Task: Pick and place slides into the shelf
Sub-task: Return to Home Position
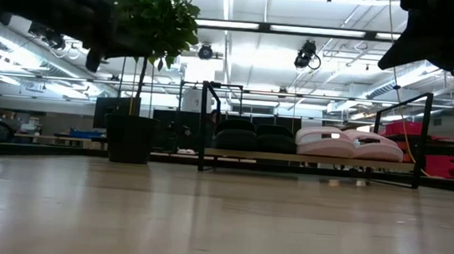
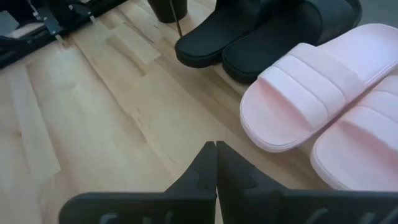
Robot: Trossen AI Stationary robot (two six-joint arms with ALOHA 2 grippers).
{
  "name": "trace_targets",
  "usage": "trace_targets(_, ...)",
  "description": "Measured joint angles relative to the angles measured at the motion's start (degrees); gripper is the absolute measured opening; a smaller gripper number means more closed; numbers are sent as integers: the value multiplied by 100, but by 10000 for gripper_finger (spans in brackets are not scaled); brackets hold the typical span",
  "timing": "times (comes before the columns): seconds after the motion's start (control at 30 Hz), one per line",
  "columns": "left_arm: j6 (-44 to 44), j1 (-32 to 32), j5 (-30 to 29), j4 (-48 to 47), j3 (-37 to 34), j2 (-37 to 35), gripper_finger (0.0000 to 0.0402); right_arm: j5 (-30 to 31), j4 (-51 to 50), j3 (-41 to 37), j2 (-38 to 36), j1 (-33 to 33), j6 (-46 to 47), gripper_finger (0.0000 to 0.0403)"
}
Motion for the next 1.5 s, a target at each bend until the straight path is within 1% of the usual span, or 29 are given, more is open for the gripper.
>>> trace_targets(0.2,-253,-24,-24,149,-461,-579,11,-6,-1,0,0,0,171,4)
trace_targets(0.3,-258,-104,-28,338,-656,-837,4,-71,-2,0,0,-2,179,3)
trace_targets(0.47,-270,-227,-77,558,-992,-1258,11,-153,0,0,0,-2,216,3)
trace_targets(0.6,-589,-242,-181,566,-1368,-1684,4,-153,-2,0,0,-2,345,3)
trace_targets(0.7,-702,-242,-187,589,-1555,-2016,9,-153,0,0,0,-2,427,2)
trace_targets(0.9,-404,-242,-187,605,-1600,-2714,4,-153,0,0,0,-2,432,3)
trace_targets(1.0,-246,-255,-188,512,-1600,-3068,9,-151,0,0,0,-2,469,2)
trace_targets(1.17,-259,-377,-175,-121,-1601,-3535,4,-151,0,0,0,-2,475,3)
trace_targets(1.27,-472,-534,-143,-542,-1646,-3724,7,-151,0,0,0,-2,473,2)
trace_targets(1.37,-492,-714,-56,-697,-1646,-3786,8,-151,2,0,0,0,473,2)
trace_targets(1.5,-365,-991,345,-674,-1648,-3791,5,-134,0,0,2,-2,468,2)
